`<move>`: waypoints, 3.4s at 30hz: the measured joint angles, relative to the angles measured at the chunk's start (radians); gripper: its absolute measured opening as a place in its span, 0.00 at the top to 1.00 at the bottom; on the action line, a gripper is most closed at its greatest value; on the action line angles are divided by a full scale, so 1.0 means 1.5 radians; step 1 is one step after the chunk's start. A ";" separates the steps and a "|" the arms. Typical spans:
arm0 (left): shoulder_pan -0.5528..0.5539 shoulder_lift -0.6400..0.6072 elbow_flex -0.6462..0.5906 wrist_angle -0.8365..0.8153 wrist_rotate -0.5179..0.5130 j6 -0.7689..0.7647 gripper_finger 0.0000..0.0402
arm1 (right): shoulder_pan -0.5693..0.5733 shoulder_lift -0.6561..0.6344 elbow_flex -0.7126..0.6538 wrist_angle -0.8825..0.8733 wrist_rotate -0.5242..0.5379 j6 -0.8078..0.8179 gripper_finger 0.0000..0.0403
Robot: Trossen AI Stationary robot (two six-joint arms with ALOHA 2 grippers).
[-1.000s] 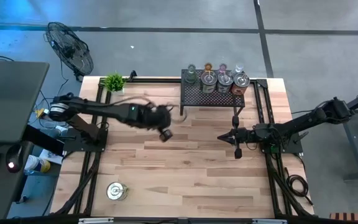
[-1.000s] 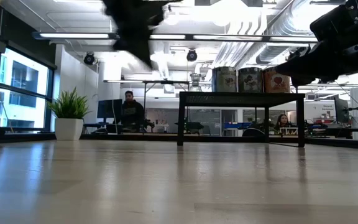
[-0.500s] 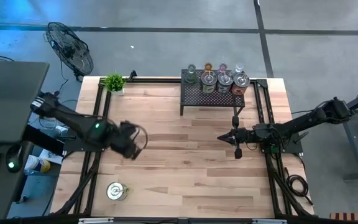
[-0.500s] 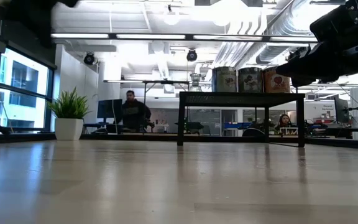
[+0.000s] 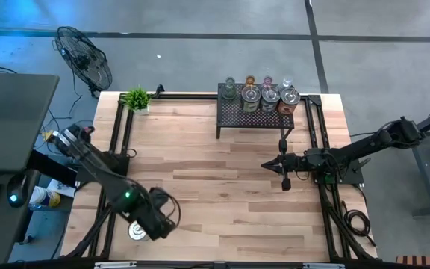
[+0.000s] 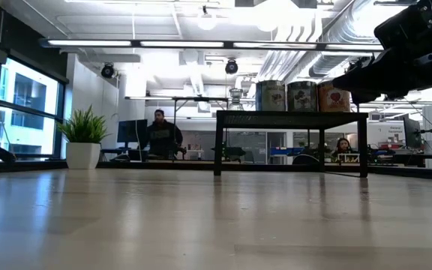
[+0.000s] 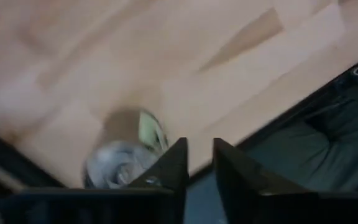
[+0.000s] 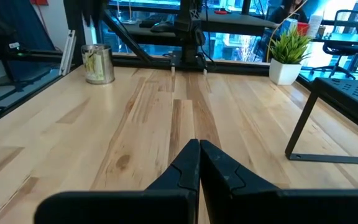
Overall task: Pick & Place candle stick holders
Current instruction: Put the green scented candle on the shelf aligned with the green scented candle
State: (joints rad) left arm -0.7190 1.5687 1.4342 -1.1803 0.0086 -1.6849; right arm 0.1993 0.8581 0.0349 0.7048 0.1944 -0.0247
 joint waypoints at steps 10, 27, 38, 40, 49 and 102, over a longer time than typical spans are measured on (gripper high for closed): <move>-0.091 0.145 0.144 -0.068 0.116 -0.224 0.57 | 0.000 0.000 0.000 -0.001 -0.020 0.009 1.00; -0.115 0.218 0.144 -0.142 0.074 -0.271 0.61 | 0.000 0.000 0.000 0.004 -0.030 0.011 1.00; -0.116 0.218 0.095 -0.074 0.075 -0.276 0.72 | 0.000 0.000 0.000 0.003 -0.030 0.010 1.00; -0.114 0.218 0.082 -0.063 0.074 -0.276 0.72 | 0.000 0.000 0.000 0.003 -0.030 0.010 1.00; -0.114 0.217 0.075 -0.064 0.077 -0.232 0.89 | 0.000 0.000 0.000 0.003 -0.030 0.009 1.00; 0.652 0.222 0.484 0.008 -0.069 1.475 1.00 | 0.000 0.000 0.000 0.012 0.001 0.017 1.00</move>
State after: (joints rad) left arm 0.2584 1.9014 2.1601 -1.1680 -0.0951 0.5281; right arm 0.1993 0.8581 0.0349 0.7231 0.1955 0.0002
